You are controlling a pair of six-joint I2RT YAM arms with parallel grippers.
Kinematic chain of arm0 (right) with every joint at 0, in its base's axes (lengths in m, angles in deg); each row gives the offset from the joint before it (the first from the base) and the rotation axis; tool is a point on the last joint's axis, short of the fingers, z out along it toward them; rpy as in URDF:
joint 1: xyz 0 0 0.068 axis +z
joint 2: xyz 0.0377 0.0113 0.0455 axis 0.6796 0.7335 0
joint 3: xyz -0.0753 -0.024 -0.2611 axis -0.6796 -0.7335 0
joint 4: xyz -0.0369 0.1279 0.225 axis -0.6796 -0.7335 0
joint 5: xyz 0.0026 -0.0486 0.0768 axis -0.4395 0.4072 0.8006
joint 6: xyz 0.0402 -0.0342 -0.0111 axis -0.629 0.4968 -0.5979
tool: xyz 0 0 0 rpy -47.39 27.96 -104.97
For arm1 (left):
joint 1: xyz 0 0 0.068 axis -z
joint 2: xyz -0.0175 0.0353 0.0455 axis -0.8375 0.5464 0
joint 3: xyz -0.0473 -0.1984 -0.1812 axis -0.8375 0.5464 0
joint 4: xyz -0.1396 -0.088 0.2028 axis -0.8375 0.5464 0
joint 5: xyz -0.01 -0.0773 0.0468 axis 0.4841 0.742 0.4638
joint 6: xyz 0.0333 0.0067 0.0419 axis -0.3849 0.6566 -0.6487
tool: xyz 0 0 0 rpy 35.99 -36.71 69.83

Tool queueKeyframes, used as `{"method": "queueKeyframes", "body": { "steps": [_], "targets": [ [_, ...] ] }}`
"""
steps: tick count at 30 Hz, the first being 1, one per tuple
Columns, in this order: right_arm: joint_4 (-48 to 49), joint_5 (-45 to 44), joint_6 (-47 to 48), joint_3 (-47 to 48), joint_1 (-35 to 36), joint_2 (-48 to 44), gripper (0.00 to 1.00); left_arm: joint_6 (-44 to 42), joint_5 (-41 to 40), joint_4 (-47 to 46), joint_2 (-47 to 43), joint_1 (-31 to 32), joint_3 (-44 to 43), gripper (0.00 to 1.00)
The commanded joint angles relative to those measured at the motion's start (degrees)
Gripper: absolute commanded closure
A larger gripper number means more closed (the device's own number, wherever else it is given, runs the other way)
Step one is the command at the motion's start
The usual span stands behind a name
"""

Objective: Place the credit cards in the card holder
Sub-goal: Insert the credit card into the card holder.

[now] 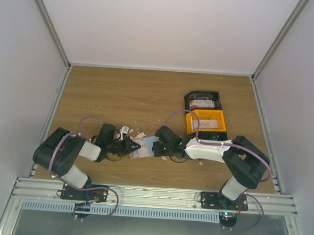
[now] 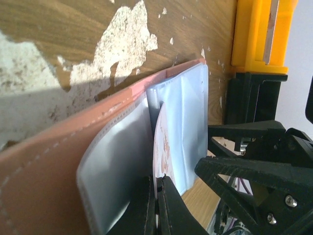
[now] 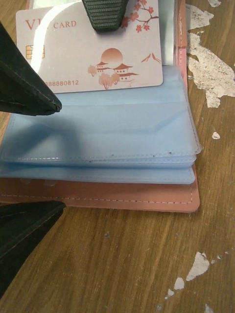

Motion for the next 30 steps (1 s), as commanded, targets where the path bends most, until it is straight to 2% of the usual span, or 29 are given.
{"method": "queueKeyframes", "body": {
  "steps": [1, 8, 20, 30],
  "targets": [
    [1.0, 0.5, -1.4, -1.1, -0.4, -1.5, 0.51, -0.3, -1.2, -1.8, 2.7, -0.2, -1.6, 1.00],
    [-4.2, -4.5, 0.3, 1.7, -0.5, -1.6, 0.63, -1.3, -1.3, -0.3, 3.8, 0.2, -3.4, 1.00],
    [-5.6, -2.1, 2.9, 2.8, -0.5, 3.8, 0.81, -4.4, -2.3, 2.7, 6.4, 3.3, -6.5, 1.00],
    [-3.7, -1.0, 2.2, 1.6, -0.4, 3.2, 0.87, -5.4, -2.3, 3.5, 7.7, 6.2, -8.5, 0.99]
  ]
}}
